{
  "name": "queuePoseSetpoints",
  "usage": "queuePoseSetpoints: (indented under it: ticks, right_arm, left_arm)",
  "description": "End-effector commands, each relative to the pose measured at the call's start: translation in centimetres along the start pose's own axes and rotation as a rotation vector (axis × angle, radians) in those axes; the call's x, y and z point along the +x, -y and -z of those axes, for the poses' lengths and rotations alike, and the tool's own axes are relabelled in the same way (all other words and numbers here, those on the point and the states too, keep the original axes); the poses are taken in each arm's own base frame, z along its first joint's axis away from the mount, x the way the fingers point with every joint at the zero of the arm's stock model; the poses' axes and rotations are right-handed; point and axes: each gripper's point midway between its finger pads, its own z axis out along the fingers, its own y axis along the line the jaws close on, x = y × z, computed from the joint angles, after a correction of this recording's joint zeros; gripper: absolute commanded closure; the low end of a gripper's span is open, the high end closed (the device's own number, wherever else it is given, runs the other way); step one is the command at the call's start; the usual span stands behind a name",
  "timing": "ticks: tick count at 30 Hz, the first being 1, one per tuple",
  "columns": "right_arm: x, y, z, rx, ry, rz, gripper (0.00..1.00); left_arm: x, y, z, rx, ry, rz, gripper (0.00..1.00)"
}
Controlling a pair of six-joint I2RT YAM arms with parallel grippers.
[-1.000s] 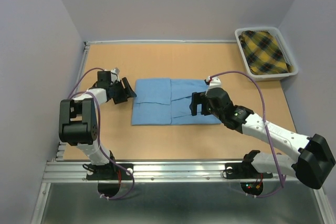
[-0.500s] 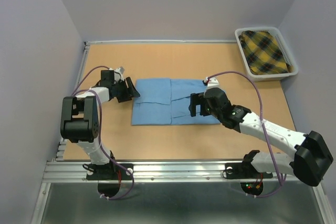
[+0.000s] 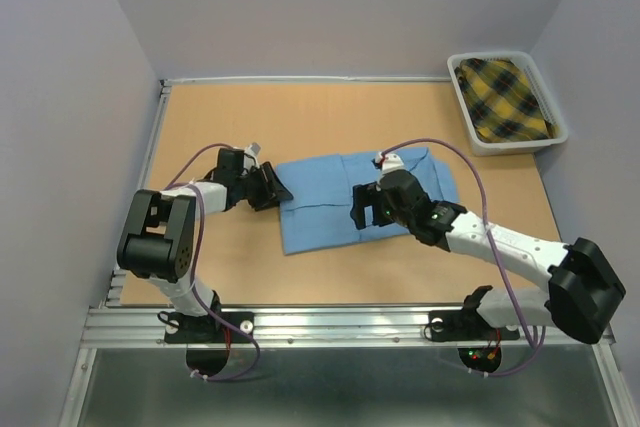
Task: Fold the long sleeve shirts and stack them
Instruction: Fold the shirt
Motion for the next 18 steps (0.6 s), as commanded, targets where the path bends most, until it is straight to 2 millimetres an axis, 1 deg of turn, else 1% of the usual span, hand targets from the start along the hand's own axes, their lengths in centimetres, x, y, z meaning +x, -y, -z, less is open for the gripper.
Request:
queuePoseSetpoints:
  ticks: [1, 2, 3, 4, 6, 7, 8, 9, 10, 11, 12, 13, 14, 15, 16, 17, 18]
  right_arm:
    - [-1.5, -5.7, -0.2, -0.152, 0.05, 0.076, 0.05]
    - [-0.6, -6.2, -1.1, -0.146, 0.023, 0.114, 0.05]
    - [-0.4, -7.1, -1.3, -0.156, 0.017, 0.138, 0.06]
    - [0.3, -8.7, -1.8, -0.176, -0.002, 0.185, 0.06]
    - [0.6, -9.9, -2.4, -0.181, -0.004, 0.222, 0.06]
    - [0.4, -11.5, -2.3, -0.211, 0.012, 0.251, 0.06]
    - [0.5, -12.0, -2.5, -0.215, 0.013, 0.272, 0.07]
    - [1.2, -12.3, -3.2, -0.206, -0.002, 0.301, 0.08]
    - [1.4, -13.5, -3.1, -0.227, 0.001, 0.338, 0.08]
    - [2.3, -13.7, -3.4, -0.229, -0.018, 0.36, 0.09]
    - [2.5, -14.3, -3.5, -0.237, -0.021, 0.37, 0.1]
    - [3.5, -15.2, -3.8, -0.252, -0.039, 0.399, 0.13]
    - [4.2, -15.5, -3.9, -0.257, -0.051, 0.415, 0.13]
    - [4.8, -15.8, -4.3, -0.249, -0.061, 0.432, 0.15]
    - [5.4, -16.7, -4.1, -0.266, -0.064, 0.454, 0.16]
    - [5.8, -17.0, -4.2, -0.27, -0.071, 0.464, 0.18]
    - [6.2, -17.1, -4.4, -0.267, -0.075, 0.473, 0.19]
  left_arm:
    - [4.6, 1.0, -0.1, -0.01, -0.09, 0.072, 0.39]
    - [4.6, 1.1, 0.0, -0.003, -0.078, 0.096, 0.34]
    - [4.3, 1.2, 0.3, -0.003, -0.062, 0.102, 0.26]
    - [3.1, 1.3, 0.9, -0.006, -0.013, 0.095, 0.23]
    - [2.2, 0.9, 1.7, -0.034, 0.022, 0.099, 0.18]
    - [1.5, 1.1, 2.4, -0.028, 0.05, 0.097, 0.16]
    - [1.0, 0.9, 2.8, -0.029, 0.065, 0.101, 0.15]
    - [0.2, 0.6, 3.8, -0.031, 0.099, 0.117, 0.15]
    - [-0.3, 0.4, 4.3, -0.037, 0.122, 0.123, 0.15]
    - [-0.8, 0.1, 4.8, -0.048, 0.148, 0.125, 0.16]
    - [-1.0, -0.5, 5.4, -0.071, 0.163, 0.139, 0.16]
    - [-1.7, -1.1, 6.3, -0.1, 0.2, 0.143, 0.17]
    - [-2.3, -1.4, 6.7, -0.107, 0.228, 0.143, 0.17]
    - [-2.4, -2.0, 7.2, -0.122, 0.239, 0.154, 0.18]
    - [-2.8, -1.9, 7.7, -0.119, 0.26, 0.152, 0.18]
    - [-2.7, -1.9, 7.9, -0.123, 0.266, 0.151, 0.19]
    - [-3.2, -2.6, 8.4, -0.136, 0.291, 0.167, 0.19]
